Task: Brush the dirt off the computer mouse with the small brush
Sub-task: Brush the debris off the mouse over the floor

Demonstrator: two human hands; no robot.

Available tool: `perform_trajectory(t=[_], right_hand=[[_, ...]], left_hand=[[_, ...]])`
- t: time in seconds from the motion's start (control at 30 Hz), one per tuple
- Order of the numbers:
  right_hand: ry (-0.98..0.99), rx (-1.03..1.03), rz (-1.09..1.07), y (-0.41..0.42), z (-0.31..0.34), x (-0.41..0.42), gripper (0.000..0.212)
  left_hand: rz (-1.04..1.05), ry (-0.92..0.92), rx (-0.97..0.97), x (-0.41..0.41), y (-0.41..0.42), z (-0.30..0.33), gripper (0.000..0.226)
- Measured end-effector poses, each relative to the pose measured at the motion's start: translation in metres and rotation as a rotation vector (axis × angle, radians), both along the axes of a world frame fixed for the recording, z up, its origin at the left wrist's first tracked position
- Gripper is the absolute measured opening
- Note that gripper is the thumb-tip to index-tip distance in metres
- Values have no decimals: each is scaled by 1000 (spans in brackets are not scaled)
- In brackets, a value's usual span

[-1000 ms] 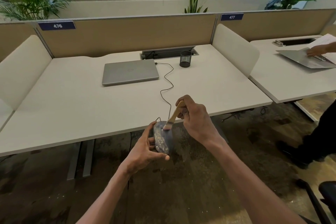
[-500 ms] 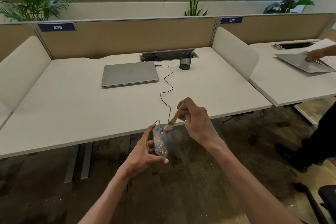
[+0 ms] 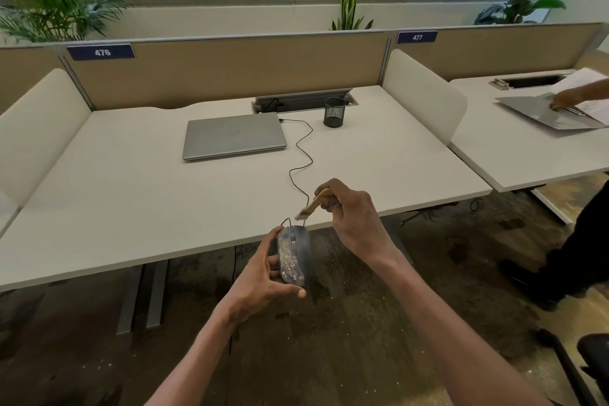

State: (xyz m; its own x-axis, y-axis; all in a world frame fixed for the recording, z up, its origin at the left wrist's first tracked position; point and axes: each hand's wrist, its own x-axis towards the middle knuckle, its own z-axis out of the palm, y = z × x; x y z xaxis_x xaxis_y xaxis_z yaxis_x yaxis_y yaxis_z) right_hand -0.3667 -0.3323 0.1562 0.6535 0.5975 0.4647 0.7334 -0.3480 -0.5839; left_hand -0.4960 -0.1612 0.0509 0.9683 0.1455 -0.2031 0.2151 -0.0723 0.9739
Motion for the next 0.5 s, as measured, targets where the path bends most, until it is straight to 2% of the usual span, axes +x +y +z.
perform_trajectory(t=[0.23,0.5], right_hand=[[71,-38,34,-12,2,-7,31],[131,17,6,-18,1,-11,32]], left_hand=[[39,11,-25,-2,-1,1,144],[41,19,-19,-2,-3,3,146]])
